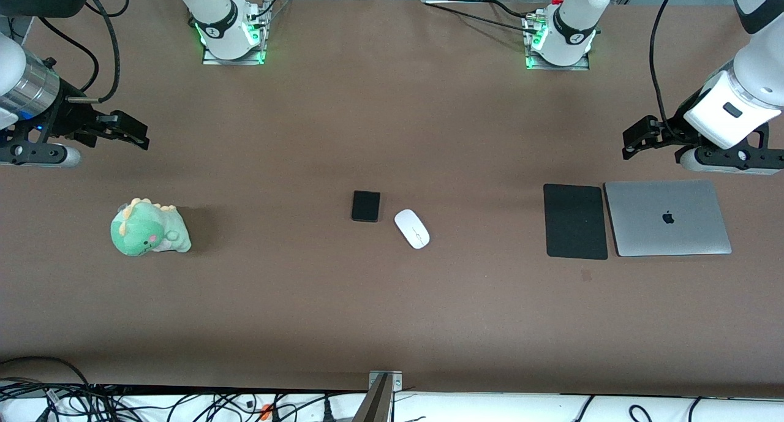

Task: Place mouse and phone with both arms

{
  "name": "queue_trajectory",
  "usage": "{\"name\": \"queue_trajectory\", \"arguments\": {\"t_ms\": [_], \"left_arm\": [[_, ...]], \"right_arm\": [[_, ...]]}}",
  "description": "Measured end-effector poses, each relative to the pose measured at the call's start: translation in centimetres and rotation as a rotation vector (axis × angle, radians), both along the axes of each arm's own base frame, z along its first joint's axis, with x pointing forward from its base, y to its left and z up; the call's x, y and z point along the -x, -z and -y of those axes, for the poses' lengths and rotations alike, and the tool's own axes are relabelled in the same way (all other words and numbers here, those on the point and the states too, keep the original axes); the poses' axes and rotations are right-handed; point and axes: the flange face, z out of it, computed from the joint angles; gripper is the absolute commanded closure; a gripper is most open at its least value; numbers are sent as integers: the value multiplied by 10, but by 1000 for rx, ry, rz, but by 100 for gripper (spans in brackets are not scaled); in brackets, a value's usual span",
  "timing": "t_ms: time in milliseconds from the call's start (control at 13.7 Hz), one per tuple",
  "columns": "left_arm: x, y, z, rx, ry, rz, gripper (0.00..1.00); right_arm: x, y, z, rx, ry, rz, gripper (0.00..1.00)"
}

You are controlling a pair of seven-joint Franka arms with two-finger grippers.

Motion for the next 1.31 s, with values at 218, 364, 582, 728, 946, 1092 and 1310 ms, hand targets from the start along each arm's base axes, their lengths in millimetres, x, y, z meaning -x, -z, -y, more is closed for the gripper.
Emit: {"name": "queue_trajectory", "arguments": {"t_ms": [218,364,582,728,946,1092,1310], "left_arm": [[0,-1,-3,1,-5,6,0],[0,-2,-5,1,-9,7,0],[-1,-2,-13,1,-24,5,0],[-1,-1,-18,1,-32,4,0],[-1,-2,-18,1,-33,4,0],[-1,-2,-19,1,-34,4,0],[-1,-2,-23,1,-40,4,0]], "right_arm": [[1,-2,0,-1,0,3,0],[2,-4,0,-2,0,8,0],[2,-6,1,-3,0,10,0],[2,-6,1,-3,0,10,0],[2,-6,1,-3,0,10,0],[2,-6,1,-3,0,10,0],[2,-6,1,-3,0,9,0]]}}
